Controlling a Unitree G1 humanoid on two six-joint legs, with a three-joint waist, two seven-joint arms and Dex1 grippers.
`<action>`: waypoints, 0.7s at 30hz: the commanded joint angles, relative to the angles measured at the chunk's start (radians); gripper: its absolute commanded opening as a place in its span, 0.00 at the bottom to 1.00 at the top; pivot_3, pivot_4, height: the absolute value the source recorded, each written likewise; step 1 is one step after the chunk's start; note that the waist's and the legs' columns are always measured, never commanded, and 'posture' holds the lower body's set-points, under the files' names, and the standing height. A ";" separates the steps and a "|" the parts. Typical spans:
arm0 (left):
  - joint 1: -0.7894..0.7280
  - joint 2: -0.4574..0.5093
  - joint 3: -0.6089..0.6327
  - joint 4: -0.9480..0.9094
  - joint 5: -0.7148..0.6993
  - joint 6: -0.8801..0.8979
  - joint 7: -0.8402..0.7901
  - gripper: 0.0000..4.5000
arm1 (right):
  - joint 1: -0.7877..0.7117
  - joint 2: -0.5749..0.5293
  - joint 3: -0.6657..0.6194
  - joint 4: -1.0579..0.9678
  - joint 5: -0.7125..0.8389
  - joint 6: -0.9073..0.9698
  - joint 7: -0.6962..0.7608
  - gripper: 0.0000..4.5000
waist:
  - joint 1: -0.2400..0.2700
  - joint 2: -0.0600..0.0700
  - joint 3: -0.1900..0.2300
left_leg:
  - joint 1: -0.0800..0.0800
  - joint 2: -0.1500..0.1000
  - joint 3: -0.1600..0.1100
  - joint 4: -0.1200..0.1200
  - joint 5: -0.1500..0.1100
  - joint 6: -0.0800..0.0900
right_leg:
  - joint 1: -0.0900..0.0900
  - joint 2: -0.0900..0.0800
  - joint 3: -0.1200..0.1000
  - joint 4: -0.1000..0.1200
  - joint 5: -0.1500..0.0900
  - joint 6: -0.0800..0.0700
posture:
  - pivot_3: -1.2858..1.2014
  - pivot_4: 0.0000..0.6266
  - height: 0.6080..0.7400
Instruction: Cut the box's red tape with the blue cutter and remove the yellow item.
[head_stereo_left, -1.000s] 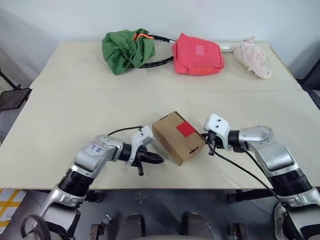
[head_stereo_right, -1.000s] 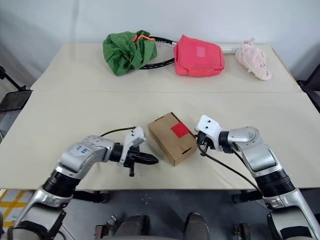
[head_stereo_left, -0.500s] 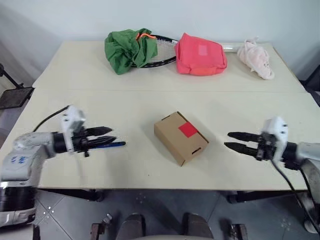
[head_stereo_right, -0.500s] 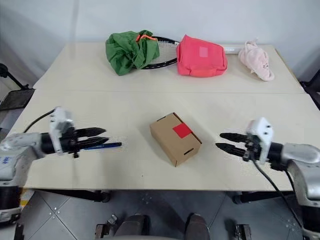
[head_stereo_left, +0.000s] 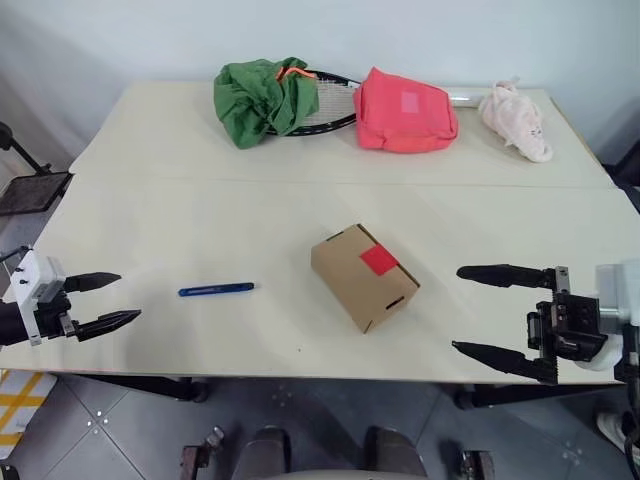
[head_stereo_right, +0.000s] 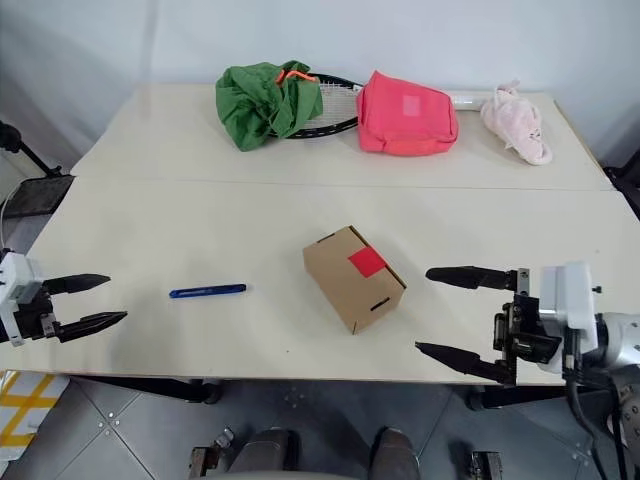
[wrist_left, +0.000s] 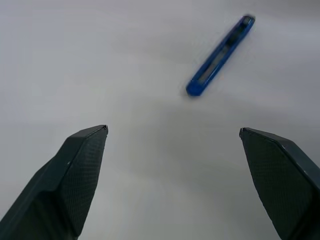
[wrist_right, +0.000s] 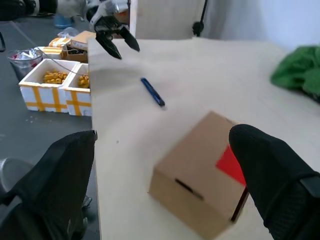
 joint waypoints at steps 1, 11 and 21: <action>-0.053 0.029 -0.015 0.008 0.011 -0.046 -0.026 1.00 | 0.026 -0.022 -0.058 -0.025 0.031 -0.012 0.005 1.00 | 0.000 -0.001 -0.001 | 0.000 0.000 0.000 0.001 0.000 0.000 | 0.000 0.000 0.000 0.000 0.000 0.000 | 0.52 0.24 1.00; -0.224 -0.068 -0.309 -0.206 0.187 0.025 0.048 1.00 | 0.041 -0.031 0.022 -0.038 0.002 -0.021 -0.011 1.00 | -0.012 -0.001 -0.001 | 0.001 0.000 0.001 0.001 0.000 0.000 | 0.000 0.000 0.000 0.003 0.000 0.000 | 0.52 0.24 1.00; -0.308 -0.111 -0.423 -0.101 0.280 0.045 0.077 1.00 | 0.062 -0.038 0.022 -0.072 0.032 0.002 -0.039 1.00 | -0.008 -0.002 -0.001 | 0.002 0.000 0.001 0.002 0.000 0.000 | 0.000 0.000 0.000 0.003 0.000 0.000 | 0.52 0.24 1.00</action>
